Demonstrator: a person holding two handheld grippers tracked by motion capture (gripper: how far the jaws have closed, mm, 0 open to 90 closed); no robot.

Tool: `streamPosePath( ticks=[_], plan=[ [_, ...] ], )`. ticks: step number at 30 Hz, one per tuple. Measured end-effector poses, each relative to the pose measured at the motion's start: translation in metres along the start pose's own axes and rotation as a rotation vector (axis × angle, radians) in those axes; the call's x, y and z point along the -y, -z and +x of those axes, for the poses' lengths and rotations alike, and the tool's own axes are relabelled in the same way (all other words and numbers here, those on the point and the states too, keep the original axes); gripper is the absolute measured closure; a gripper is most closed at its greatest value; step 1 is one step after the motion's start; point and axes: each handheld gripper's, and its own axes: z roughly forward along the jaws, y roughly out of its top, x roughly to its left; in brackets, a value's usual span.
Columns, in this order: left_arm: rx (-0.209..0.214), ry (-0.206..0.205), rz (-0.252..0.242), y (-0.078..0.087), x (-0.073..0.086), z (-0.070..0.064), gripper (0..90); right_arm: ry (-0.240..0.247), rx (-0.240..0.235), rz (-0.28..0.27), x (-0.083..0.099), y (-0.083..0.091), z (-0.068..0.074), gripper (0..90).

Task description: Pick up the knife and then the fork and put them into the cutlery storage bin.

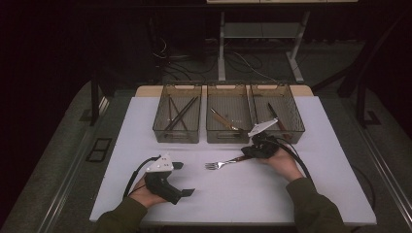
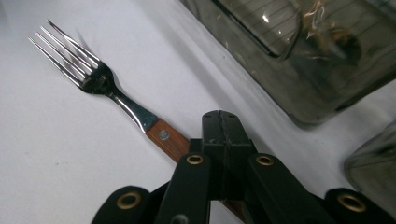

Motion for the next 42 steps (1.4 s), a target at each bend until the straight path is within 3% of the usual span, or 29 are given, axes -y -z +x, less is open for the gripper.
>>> streamPosePath(
  ticks=[9, 33, 36, 38, 42],
  plan=[
    [0.0, 0.0, 0.0, 0.0, 0.0, 0.0, 0.0, 0.02, 0.004, 0.014, 0.0, -0.008, 0.002, 90.0],
    [0.002, 0.001, 0.001, 0.0, 0.0, 0.0, 0.0, 0.063, -0.024, 0.063, 0.005, 0.0, 0.016, 90.0],
    [0.001, 0.0, 0.0, 0.0, 0.0, -0.001, 0.0, 0.047, -0.01, 0.063, 0.005, 0.001, 0.015, 89.7],
    [0.001, 0.001, 0.0, 0.0, 0.0, -0.001, 0.0, 0.014, 0.001, 0.055, 0.003, 0.005, 0.011, 83.1],
    [0.002, 0.001, 0.001, -0.001, 0.0, 0.0, 0.0, -0.055, -0.033, 0.077, -0.003, 0.017, 0.006, 69.1]
  ],
)
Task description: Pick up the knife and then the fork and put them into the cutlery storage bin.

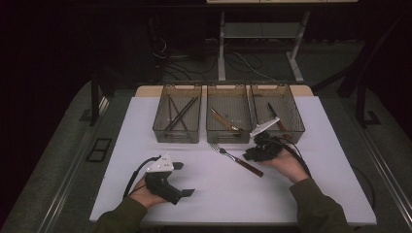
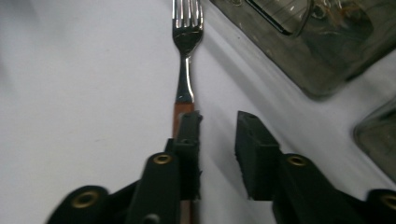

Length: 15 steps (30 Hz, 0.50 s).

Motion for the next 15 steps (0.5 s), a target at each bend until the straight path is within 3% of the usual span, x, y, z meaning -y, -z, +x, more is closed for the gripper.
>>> streamPosePath(
  ticks=[4, 8, 15],
  plan=[
    [-0.002, -0.003, 0.0, 0.0, 0.0, -0.001, 0.0, -0.007, -0.034, 0.058, -0.005, 0.006, 0.001, 58.3],
    [-0.002, -0.002, -0.001, 0.0, 0.0, 0.0, 0.0, 0.015, -0.055, 0.111, -0.013, 0.005, 0.007, 56.6],
    [0.0, -0.005, -0.003, 0.0, 0.0, -0.001, 0.0, 0.091, -0.004, 0.236, -0.027, -0.009, 0.02, 60.3]
  ],
)
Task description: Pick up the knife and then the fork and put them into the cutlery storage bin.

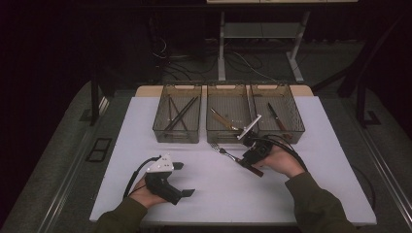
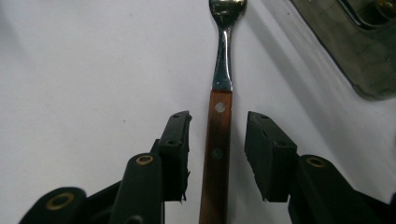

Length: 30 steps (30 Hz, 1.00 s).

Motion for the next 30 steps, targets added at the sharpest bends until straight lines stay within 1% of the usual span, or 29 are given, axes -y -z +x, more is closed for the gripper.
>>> streamPosePath(
  ticks=[2, 3, 5, 9, 14, 16, 18, 19, 20, 21, 24, 25, 30],
  plan=[
    [0.001, -0.005, 0.0, 0.0, 0.0, 0.0, 0.0, 0.01, 0.02, 0.033, -0.005, -0.003, 0.002, 61.4],
    [0.001, -0.006, -0.001, 0.0, 0.0, 0.0, 0.0, 0.013, 0.037, 0.047, -0.007, -0.004, 0.002, 61.8],
    [0.003, -0.007, 0.0, 0.0, 0.0, 0.0, 0.0, 0.014, 0.039, 0.064, -0.011, -0.006, 0.003, 63.2],
    [0.004, -0.007, -0.001, 0.0, 0.0, 0.0, 0.0, 0.032, 0.05, 0.108, -0.017, -0.012, 0.005, 65.9],
    [0.004, -0.008, 0.001, 0.0, 0.0, 0.0, 0.0, 0.052, 0.064, 0.154, -0.021, -0.019, 0.006, 68.2],
    [0.006, -0.01, 0.006, -0.001, 0.0, 0.0, 0.0, 0.054, 0.072, 0.167, -0.023, -0.019, 0.007, 69.5],
    [0.006, -0.008, 0.008, -0.001, 0.0, 0.0, 0.0, 0.075, 0.087, 0.177, -0.024, -0.02, 0.008, 70.2],
    [0.006, -0.005, 0.008, -0.001, 0.0, 0.0, 0.0, 0.071, 0.086, 0.184, -0.025, -0.021, 0.01, 70.6],
    [0.006, -0.003, 0.007, -0.001, 0.0, 0.0, 0.0, 0.078, 0.093, 0.193, -0.026, -0.021, 0.011, 71.1],
    [0.006, -0.004, 0.007, 0.0, 0.0, 0.0, 0.0, 0.107, 0.114, 0.202, -0.027, -0.022, 0.011, 71.7],
    [0.005, -0.001, 0.004, -0.001, 0.0, -0.001, 0.0, 0.118, 0.119, 0.219, -0.029, -0.023, 0.014, 75.4],
    [0.006, -0.001, 0.005, -0.001, 0.0, -0.001, 0.0, 0.114, 0.12, 0.224, -0.029, -0.023, 0.015, 76.3],
    [0.006, -0.001, 0.003, -0.001, 0.0, -0.001, 0.0, 0.126, 0.122, 0.223, -0.029, -0.023, 0.015, 77.6]
  ],
)
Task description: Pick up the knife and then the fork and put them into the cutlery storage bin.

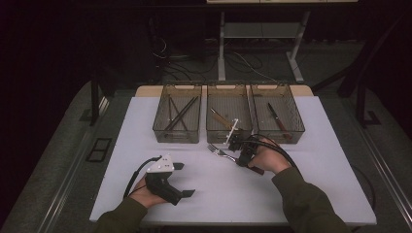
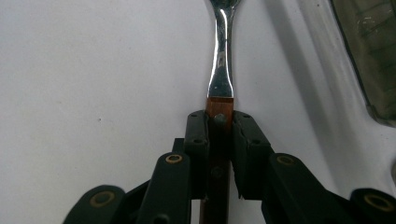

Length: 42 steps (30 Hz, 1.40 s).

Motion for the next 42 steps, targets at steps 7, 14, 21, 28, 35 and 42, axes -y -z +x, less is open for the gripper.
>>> streamPosePath(
  ticks=[7, 14, 21, 28, 35, 42],
  plan=[
    [0.0, -0.002, 0.0, 0.0, 0.0, 0.001, 0.0, -0.018, -0.041, -0.063, 0.008, 0.002, -0.002, 77.6],
    [-0.002, 0.0, 0.002, 0.0, 0.0, 0.001, 0.0, -0.006, -0.06, -0.145, 0.021, 0.011, -0.009, 77.6],
    [-0.004, 0.001, 0.0, 0.0, 0.0, 0.001, 0.0, 0.001, -0.088, -0.255, 0.035, 0.018, -0.014, 77.6],
    [-0.013, 0.001, -0.001, 0.0, 0.001, 0.002, 0.0, -0.01, -0.09, -0.364, 0.053, 0.023, -0.016, 77.5],
    [-0.022, -0.001, -0.001, 0.001, 0.002, 0.004, 0.0, -0.049, -0.119, -0.461, 0.068, 0.026, -0.021, 77.5],
    [-0.017, -0.001, -0.004, 0.002, 0.002, 0.004, 0.0, -0.092, -0.129, -0.547, 0.077, 0.036, -0.027, 77.5]
  ],
)
